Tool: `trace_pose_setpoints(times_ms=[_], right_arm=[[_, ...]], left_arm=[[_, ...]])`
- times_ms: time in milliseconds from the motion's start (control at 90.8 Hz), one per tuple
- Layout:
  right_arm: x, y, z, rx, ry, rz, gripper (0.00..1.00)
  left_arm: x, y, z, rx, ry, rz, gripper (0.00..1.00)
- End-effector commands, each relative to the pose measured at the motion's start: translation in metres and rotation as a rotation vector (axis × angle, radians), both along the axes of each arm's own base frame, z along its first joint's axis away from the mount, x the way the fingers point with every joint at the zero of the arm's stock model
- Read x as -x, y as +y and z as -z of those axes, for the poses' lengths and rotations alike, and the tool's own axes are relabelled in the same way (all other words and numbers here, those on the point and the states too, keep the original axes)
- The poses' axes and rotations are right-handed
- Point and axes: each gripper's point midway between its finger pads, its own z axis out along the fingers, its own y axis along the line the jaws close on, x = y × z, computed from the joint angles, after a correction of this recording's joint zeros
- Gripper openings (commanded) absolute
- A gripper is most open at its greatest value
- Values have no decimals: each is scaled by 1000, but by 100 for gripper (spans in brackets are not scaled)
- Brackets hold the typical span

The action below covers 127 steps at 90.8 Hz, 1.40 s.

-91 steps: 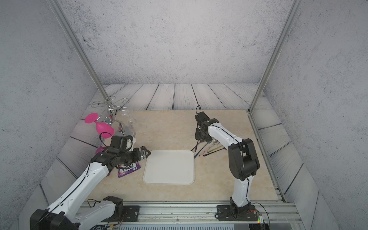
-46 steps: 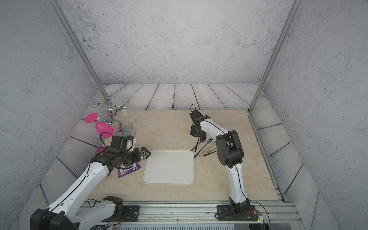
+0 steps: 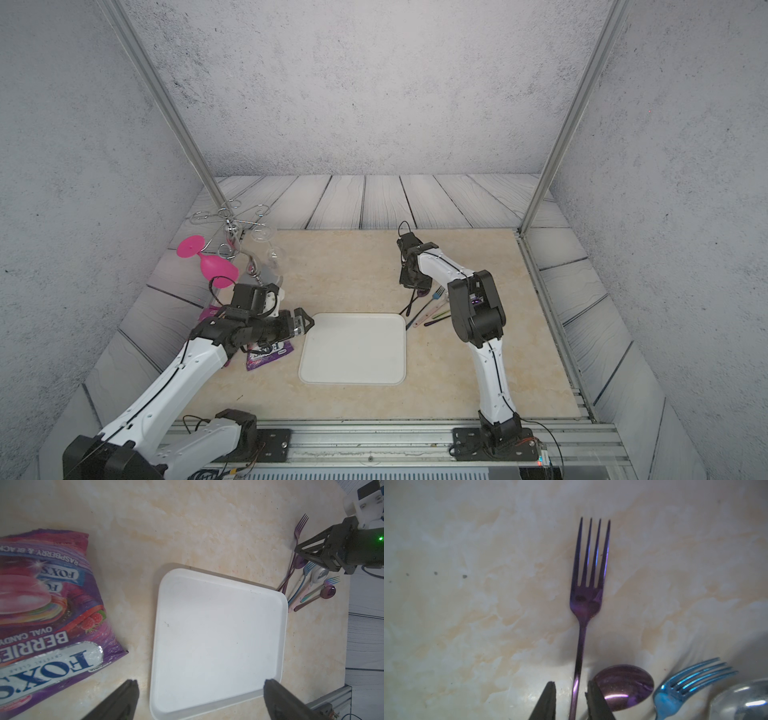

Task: Set the spoon and fork side by side
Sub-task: Pick up the fork at the center of the board.

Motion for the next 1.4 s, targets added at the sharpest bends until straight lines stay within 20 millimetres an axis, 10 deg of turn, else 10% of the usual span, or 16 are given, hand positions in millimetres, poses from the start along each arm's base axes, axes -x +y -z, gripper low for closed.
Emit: trace_pose_setpoints(times_ms=[0,727,1134,1387], right_arm=[[1,-4,17,12,44,17,27],[-17,-17,25,17,39,57,0],[-43,-17,-77,7,-216,-28,0],[-9,-3,-127,-128,-288,-49,0]], left_arm=[[-2,1,-9,-16,-24,11,100],[-2,1,-13,-22,-31,23,100],[1,10,-32,-62,-78,6,99],[10,4,-52,-3,-148,31,100]])
